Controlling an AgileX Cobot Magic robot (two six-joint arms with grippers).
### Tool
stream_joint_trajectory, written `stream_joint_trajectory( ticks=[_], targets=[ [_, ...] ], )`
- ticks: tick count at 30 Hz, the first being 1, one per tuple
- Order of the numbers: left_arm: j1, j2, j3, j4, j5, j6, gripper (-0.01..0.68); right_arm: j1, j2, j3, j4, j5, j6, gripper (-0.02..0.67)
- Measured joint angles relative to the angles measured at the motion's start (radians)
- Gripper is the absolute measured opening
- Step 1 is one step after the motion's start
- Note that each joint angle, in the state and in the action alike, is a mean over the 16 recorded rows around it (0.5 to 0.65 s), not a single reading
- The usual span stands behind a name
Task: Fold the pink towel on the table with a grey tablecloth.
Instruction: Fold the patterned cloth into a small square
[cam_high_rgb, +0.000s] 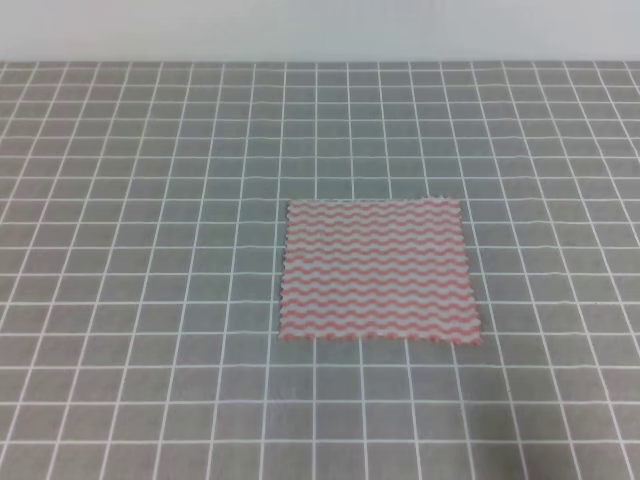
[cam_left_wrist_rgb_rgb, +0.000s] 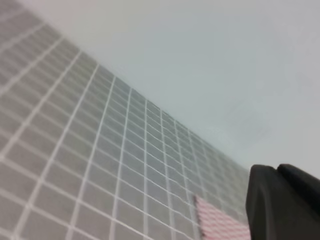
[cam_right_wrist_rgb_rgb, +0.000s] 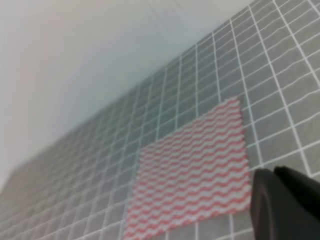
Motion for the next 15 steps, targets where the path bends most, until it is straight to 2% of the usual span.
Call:
stream_joint_trajectory(
  ticks=[8, 15],
  targets=[
    [0.0, 0.257, -0.167, 0.018, -0.006, 0.167, -0.003, 0.001, 0.339, -0.189, -0.008, 0.05, -0.25, -0.018],
    [-0.01, 0.538, -0.334, 0.022, 0.024, 0.294, -0.003, 0.002, 0.656, -0.386, -0.055, 0.164, -0.368, -0.018]
  ],
)
